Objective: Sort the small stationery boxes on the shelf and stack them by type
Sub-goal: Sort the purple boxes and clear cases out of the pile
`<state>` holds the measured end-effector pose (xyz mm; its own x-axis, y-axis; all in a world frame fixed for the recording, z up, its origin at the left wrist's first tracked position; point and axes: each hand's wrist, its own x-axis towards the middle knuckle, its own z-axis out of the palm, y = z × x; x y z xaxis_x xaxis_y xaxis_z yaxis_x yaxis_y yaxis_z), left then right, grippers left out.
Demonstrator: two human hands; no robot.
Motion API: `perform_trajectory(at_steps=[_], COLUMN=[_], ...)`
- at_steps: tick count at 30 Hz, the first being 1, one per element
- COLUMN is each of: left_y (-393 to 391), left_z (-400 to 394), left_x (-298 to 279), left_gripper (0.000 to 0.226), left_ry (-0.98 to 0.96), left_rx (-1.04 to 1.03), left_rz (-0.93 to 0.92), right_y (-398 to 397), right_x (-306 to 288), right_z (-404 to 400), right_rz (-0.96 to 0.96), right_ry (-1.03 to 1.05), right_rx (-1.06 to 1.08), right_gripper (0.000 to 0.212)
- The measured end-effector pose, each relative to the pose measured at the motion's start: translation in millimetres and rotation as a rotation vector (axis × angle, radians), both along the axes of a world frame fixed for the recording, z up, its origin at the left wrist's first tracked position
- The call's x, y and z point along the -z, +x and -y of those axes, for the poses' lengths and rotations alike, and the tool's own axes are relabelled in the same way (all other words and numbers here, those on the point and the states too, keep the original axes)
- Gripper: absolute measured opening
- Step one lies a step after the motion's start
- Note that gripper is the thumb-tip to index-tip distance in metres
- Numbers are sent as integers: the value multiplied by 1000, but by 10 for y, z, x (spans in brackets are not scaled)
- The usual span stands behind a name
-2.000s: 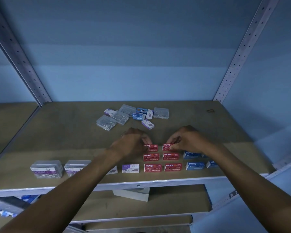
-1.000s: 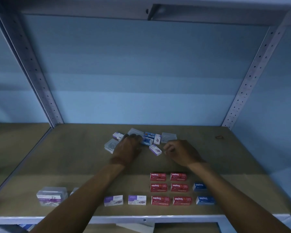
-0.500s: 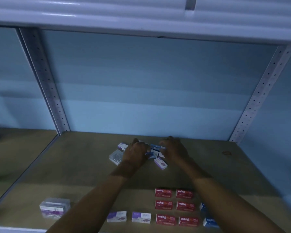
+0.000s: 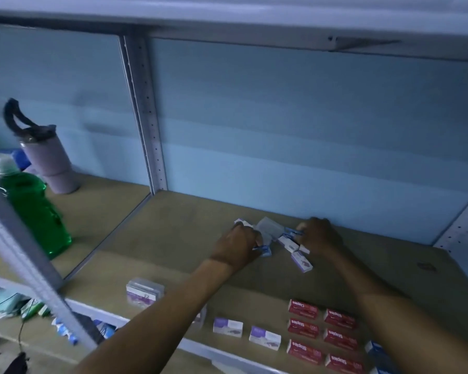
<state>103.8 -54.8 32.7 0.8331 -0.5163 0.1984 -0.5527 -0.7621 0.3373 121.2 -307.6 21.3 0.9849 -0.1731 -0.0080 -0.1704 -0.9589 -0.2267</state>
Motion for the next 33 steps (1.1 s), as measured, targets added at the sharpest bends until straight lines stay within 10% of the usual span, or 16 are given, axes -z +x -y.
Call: perform_trajectory(at_steps=[6,33], left_y=[-96,-248], left_z=[-197,-513], left_x=[-26,-219], left_gripper=[17,14], left_ry=[39,51], left_rx=[-8,101], left_rz=[-119,-119], right_y=[-217,-1017], right_x=[-229,-105], right_z=[-18,-325], right_rz=[57,-86], right_ry=[193,392], right_rx=[-2,-256], right_gripper=[49,22])
